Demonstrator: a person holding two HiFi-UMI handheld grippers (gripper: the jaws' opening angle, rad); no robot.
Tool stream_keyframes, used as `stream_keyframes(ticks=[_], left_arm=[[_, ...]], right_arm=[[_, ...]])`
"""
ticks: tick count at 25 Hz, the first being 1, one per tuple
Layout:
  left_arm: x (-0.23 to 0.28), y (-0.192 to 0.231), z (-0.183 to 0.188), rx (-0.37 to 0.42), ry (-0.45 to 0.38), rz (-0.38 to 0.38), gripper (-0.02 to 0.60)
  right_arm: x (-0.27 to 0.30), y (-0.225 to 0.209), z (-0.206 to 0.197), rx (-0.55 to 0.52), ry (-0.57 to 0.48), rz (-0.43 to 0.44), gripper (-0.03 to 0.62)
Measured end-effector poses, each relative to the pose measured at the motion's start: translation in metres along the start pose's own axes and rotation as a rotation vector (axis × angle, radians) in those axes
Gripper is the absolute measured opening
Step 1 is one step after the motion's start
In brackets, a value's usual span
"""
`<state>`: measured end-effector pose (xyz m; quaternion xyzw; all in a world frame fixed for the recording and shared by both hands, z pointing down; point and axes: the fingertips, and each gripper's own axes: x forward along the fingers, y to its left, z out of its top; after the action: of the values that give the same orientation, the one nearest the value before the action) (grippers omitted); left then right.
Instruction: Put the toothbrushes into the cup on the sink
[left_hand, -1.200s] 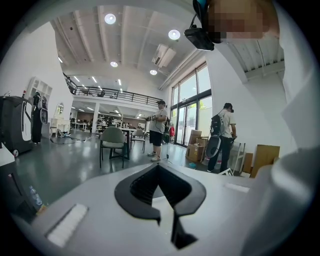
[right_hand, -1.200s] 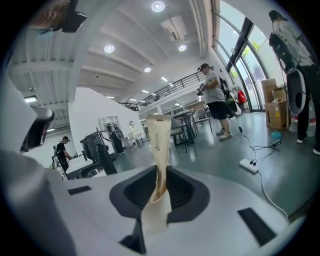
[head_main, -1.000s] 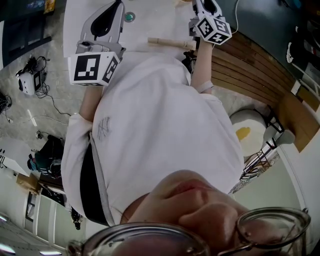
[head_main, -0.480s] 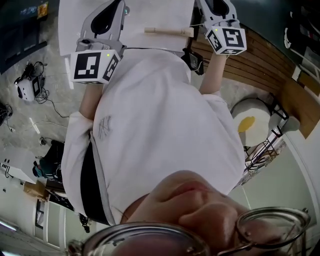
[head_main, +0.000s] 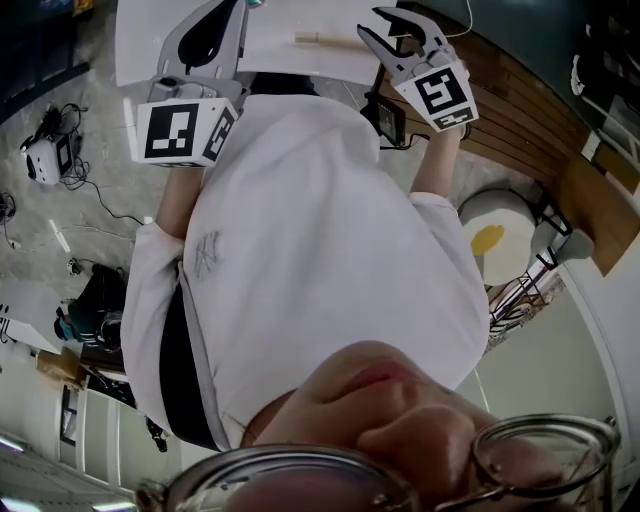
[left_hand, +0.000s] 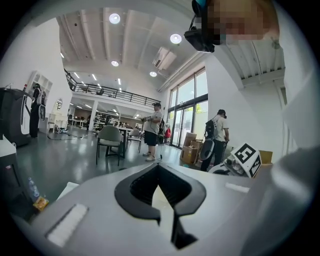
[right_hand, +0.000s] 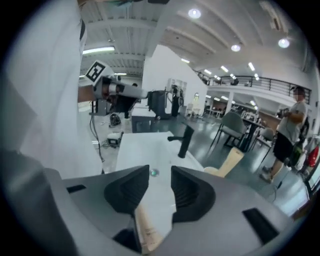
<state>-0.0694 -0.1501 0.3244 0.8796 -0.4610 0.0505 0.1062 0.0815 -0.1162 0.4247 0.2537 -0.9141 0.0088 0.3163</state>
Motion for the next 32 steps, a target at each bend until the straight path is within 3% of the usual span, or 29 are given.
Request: stream_keyframes(ticks=[4, 10, 19, 32], left_arm=[[-0.011, 0.005, -0.002, -0.007, 0.004, 0.029, 0.006], [-0.025, 0.012, -0.002, -0.010, 0.002, 0.077, 0.006], [-0.038, 0.029, -0.006, -0.016, 0.004, 0.143, 0.006], [-0.041, 0.037, -0.009, -0.023, 0.008, 0.150, 0.006]], right_arm=[[0.025, 0.034, -0.035, -0.042, 0.183, 0.160, 0.127], [0.056, 0.055, -0.092, -0.192, 0.434, 0.259, 0.127], [0.081, 0.069, -0.139, -0.206, 0.558, 0.378, 0.127], [0.096, 0.072, -0.161, -0.239, 0.668, 0.417, 0.126]])
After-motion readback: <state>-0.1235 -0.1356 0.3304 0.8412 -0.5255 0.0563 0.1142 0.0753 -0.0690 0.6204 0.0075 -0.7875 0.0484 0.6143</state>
